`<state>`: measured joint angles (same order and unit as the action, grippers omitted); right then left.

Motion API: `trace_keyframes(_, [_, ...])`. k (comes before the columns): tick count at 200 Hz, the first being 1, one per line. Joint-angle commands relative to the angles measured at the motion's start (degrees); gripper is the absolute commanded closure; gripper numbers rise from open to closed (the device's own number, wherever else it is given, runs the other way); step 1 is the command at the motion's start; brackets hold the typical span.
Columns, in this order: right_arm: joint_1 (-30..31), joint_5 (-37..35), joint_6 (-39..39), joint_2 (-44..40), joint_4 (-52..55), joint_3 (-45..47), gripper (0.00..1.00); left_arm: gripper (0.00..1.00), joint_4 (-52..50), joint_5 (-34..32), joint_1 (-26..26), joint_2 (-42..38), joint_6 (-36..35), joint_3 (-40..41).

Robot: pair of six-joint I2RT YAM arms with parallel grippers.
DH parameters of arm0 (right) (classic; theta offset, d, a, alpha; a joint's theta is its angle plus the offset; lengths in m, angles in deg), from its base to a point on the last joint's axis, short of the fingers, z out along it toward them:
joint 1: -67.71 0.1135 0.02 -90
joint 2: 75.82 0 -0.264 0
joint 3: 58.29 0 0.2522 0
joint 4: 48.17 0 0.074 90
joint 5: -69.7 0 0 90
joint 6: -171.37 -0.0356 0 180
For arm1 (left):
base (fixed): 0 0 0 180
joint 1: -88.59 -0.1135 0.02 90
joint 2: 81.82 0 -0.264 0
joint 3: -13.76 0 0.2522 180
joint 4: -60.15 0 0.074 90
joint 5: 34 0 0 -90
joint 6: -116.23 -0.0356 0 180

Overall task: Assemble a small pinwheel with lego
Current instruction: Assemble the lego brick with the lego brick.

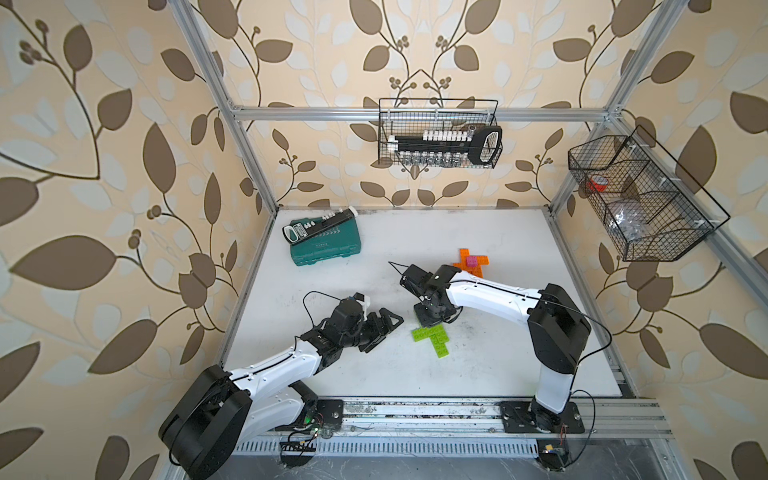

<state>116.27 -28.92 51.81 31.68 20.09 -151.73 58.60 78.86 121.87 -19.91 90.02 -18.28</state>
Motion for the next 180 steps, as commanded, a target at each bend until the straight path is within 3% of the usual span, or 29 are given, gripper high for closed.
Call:
trace_keyframes(1, [-0.1,-0.08,-0.8,1.72,1.23,-1.35,0.91,0.08,1.42,1.49,-0.64,0.29,-0.86,-0.63])
trace_keyframes(180, [-0.84,2.89,-1.3,3.94,-0.74,-0.25,0.93,0.08,0.27,2.15,-0.6,0.67,-1.89,-1.79])
